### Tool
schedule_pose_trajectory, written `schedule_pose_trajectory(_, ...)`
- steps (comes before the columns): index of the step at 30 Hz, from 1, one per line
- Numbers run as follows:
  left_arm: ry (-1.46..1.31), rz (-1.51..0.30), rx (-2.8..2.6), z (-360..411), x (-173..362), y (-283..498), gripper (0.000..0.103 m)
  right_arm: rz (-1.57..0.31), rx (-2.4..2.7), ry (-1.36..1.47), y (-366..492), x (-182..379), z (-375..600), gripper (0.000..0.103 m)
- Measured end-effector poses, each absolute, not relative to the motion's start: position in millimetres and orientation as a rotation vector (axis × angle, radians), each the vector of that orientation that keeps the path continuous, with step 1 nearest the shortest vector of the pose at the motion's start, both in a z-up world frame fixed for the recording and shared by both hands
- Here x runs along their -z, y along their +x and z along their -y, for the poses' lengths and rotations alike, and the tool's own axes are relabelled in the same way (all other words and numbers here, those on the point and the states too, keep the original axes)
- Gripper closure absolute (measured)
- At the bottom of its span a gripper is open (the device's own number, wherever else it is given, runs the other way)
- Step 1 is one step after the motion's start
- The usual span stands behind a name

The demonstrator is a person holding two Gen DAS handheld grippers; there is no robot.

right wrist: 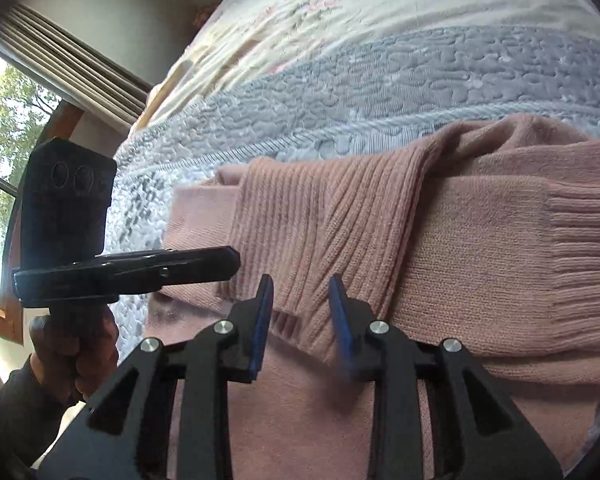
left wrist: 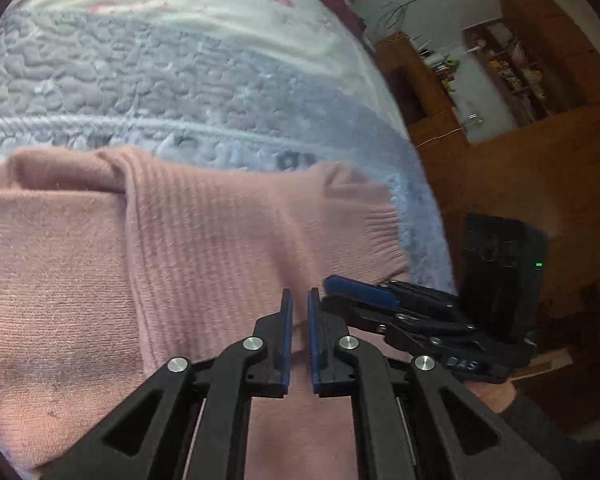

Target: Fold small clothes

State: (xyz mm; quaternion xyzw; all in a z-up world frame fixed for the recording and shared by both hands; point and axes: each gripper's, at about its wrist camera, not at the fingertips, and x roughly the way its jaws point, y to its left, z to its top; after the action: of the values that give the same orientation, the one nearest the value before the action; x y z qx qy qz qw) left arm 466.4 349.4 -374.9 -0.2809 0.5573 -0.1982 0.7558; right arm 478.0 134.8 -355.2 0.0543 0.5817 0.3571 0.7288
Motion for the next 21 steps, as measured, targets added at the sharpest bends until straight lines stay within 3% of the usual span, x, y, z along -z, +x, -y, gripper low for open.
schedule_pose_trajectory(1, -0.585, -1.293, 0.359, -352.2, 397.1, 467.5, 0.098, -1.326, -0.761, 0.100, 479.6, 369.5, -133.2, 0.083)
schedule_pose_trajectory(2, -0.609, -1.321, 0.342, -358.9, 411.2, 461.3, 0.101, -1.333, -0.760, 0.097, 479.3, 376.9, -125.9, 0.096)
schedule_pose_trajectory(11, -0.602, -1.218, 0.427, -357.9, 376.0, 444.5, 0.101, -1.239, -0.851, 0.199, 471.0, 333.8, -108.1, 0.087)
schedule_pose_trajectory(14, -0.541, -1.255, 0.357, -352.8, 381.7, 449.2, 0.096, -1.336, -0.792, 0.176, 475.3, 362.6, -113.4, 0.086)
schedule_pose_trajectory(15, -0.517, -1.303, 0.305, -355.2, 391.2, 448.5, 0.097, -1.370, -0.770, 0.164, 472.9, 374.8, -110.8, 0.092)
schedule_pose_trajectory(18, -0.587, -1.329, 0.277, -368.4, 400.6, 436.4, 0.101, -1.393, -0.773, 0.155, 458.1, 380.7, -96.7, 0.095)
schedule_pose_trajectory(21, -0.596, -1.298, 0.278, -374.3, 384.2, 412.4, 0.099, -1.382, -0.743, 0.170, 444.7, 366.1, -71.4, 0.084)
